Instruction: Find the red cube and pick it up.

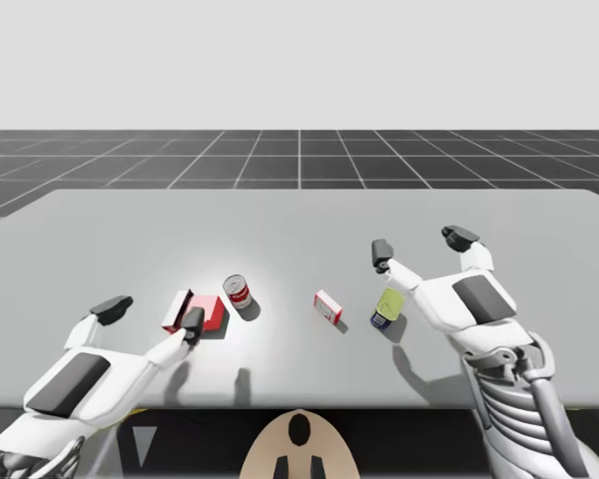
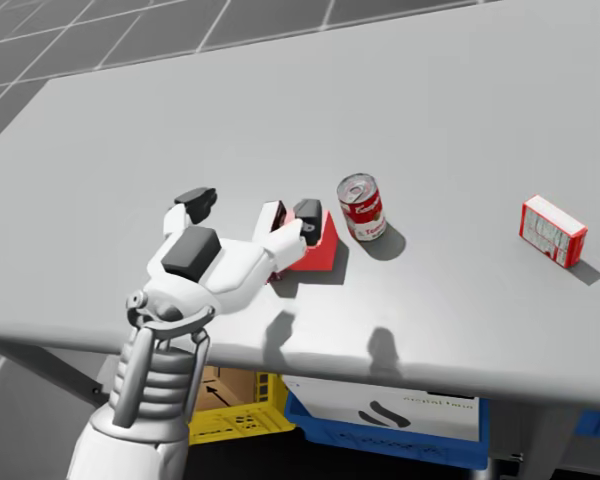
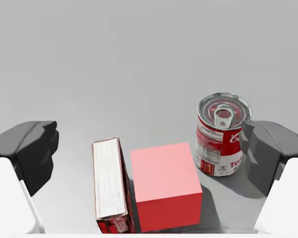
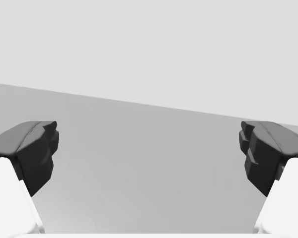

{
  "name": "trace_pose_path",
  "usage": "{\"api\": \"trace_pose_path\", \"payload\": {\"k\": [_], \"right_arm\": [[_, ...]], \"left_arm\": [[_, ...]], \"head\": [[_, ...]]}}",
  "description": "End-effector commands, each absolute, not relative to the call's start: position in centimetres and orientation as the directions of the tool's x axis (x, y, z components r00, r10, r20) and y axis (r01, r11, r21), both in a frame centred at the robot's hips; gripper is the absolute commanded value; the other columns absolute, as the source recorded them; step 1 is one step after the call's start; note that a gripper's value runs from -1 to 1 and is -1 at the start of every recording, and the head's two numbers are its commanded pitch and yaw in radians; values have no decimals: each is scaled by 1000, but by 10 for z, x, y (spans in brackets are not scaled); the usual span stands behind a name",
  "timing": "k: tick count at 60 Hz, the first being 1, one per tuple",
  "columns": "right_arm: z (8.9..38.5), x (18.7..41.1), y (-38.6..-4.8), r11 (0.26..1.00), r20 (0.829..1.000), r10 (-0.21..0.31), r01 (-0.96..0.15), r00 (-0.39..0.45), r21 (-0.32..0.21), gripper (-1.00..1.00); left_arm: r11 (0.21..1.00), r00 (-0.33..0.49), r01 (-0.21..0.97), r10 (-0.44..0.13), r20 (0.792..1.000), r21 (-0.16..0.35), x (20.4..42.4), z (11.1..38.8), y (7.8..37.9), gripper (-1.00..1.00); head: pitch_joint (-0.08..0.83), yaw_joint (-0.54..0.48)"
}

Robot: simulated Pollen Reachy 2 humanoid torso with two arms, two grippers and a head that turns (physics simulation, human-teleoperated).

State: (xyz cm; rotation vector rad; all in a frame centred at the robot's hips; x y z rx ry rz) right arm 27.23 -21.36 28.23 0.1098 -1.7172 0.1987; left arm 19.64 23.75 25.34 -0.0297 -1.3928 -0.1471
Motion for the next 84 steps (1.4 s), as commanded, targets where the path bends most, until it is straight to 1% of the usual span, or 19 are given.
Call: {"api": "trace_pose_path", "payload": {"k": [1, 4, 5, 7, 15, 23, 27, 31, 36, 40, 46, 57, 69, 77, 84], "right_arm": [[280, 273, -212, 981, 987, 46, -180, -153, -74, -1000], [280, 274, -212, 981, 987, 48, -180, -154, -76, -1000], [280, 274, -212, 981, 987, 49, -180, -154, -77, -1000], [280, 274, -212, 981, 987, 50, -179, -154, -78, -1000], [280, 274, -212, 981, 986, 56, -174, -157, -83, -1000], [279, 275, -212, 981, 986, 60, -172, -158, -88, -1000], [279, 275, -212, 981, 985, 62, -171, -159, -89, -1000], [279, 275, -212, 981, 986, 62, -171, -158, -89, -1000], [279, 275, -212, 981, 985, 64, -171, -159, -91, -1000], [278, 275, -212, 981, 985, 64, -172, -158, -92, -1000], [278, 276, -211, 981, 985, 68, -172, -158, -95, -1000], [278, 276, -211, 980, 985, 69, -172, -157, -96, -1000], [277, 276, -210, 980, 985, 70, -172, -156, -97, -1000], [277, 276, -210, 980, 985, 71, -173, -157, -98, -1000], [277, 276, -209, 980, 985, 71, -172, -157, -98, -1000]], "left_arm": [[993, 276, 116, -42, 960, 10, 170, 222, 225, -1000], [993, 299, 120, -23, 954, -14, 169, 216, 223, -1000], [992, 311, 126, -30, 950, -10, 168, 210, 222, -1000], [992, 318, 124, -27, 948, -13, 168, 206, 221, -1000], [988, 367, 141, 5, 930, -61, 164, 186, 215, -1000], [985, 378, 142, 34, 925, -94, 167, 177, 210, -1000], [985, 378, 142, 35, 925, -95, 170, 176, 210, -1000], [985, 379, 139, 44, 924, -104, 178, 173, 208, -1000], [986, 378, 130, 51, 925, -107, 187, 170, 208, -1000], [988, 372, 119, 50, 927, -101, 194, 167, 208, -1000], [990, 379, 89, 66, 923, -108, 208, 164, 211, -1000], [993, 375, 56, 74, 924, -103, 221, 162, 215, -1000], [995, 370, 47, 64, 927, -88, 235, 161, 216, -1000], [996, 359, 44, 51, 932, -71, 249, 163, 215, -1000], [997, 364, 41, 43, 930, -62, 257, 161, 213, -1000]], "head": [[738, 375], [739, 374], [740, 375], [741, 374], [746, 368], [749, 364], [749, 364], [749, 361], [752, 360], [753, 357], [754, 350], [756, 344], [755, 340], [755, 336], [755, 331]]}}
